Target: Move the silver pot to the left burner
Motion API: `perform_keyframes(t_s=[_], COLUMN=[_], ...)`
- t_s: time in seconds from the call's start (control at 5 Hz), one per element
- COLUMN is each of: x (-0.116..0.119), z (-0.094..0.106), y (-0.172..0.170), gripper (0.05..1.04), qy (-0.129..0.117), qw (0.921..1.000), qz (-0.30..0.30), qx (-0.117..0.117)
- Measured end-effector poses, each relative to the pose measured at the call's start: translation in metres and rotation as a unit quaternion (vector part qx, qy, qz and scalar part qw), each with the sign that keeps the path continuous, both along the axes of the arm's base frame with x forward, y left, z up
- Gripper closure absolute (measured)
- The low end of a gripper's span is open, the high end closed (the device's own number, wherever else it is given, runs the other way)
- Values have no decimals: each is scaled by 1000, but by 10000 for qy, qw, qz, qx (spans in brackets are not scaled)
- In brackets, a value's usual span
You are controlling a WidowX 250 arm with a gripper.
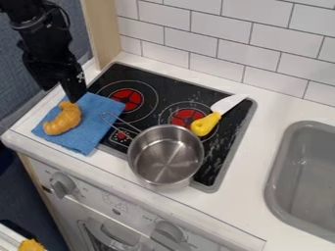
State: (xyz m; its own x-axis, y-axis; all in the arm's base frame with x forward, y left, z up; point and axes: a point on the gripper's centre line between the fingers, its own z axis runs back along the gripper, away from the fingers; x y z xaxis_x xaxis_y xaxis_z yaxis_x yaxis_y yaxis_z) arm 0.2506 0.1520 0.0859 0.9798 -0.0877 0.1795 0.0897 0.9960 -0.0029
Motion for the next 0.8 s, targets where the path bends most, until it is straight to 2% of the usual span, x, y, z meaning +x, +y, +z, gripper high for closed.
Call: perform_keyframes(t_s=[0.2, 0.4, 0.6, 0.8], x=[-2, 0, -5, -21], z=[-7, 11, 40, 41], y=[-3, -30, -59, -109], gripper=[83, 83, 83, 83], qy=[98, -113, -469, -504], qw=[9999, 9993, 9965, 9889], qz=[14, -328, -695, -1384], qx=[-101, -141, -68, -173])
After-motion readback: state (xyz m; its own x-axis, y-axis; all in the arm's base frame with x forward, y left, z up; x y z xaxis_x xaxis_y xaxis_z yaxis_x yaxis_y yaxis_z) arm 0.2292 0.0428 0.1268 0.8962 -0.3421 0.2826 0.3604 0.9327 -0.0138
